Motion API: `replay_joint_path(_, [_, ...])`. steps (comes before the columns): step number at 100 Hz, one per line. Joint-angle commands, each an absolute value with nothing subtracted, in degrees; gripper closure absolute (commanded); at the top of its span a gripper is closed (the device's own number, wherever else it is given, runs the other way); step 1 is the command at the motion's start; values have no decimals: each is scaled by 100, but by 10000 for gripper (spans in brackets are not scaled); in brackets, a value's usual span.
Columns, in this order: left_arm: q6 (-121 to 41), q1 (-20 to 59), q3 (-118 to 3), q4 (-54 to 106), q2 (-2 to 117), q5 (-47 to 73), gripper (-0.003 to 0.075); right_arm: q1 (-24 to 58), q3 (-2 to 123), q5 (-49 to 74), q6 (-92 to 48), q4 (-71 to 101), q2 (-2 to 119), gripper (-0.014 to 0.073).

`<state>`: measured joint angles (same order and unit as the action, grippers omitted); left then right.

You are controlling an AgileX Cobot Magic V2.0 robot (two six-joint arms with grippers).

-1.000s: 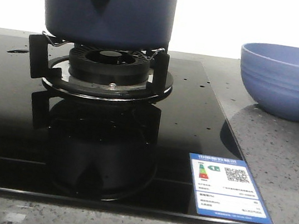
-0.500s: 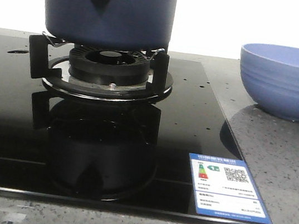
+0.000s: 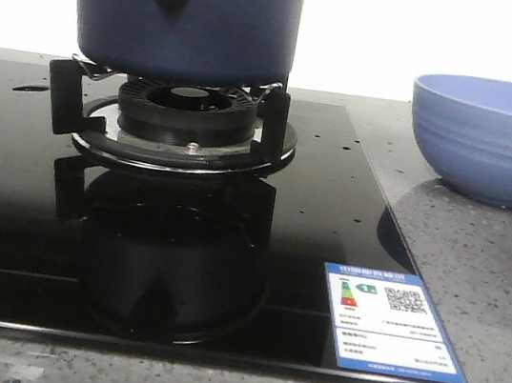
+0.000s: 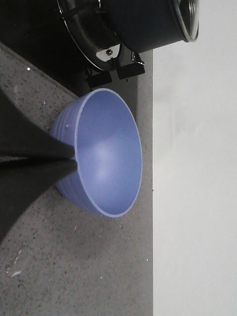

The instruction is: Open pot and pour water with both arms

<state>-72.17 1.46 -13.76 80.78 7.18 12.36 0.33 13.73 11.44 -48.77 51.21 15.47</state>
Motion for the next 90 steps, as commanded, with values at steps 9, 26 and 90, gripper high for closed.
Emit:
replay_joint_path(9, [-7227, 182, -1528, 8223, 778, 1123, 741, 45, 1527, 883, -4933, 5200, 1581, 655])
replay_joint_path(26, [-7227, 182, -1528, 8223, 778, 1123, 741, 45, 1527, 883, -4933, 5200, 1581, 655])
replay_joint_path(90, [-206, 172, -1418, 1170, 759, 593, 741, 45, 1527, 883, -4933, 5200, 1581, 655])
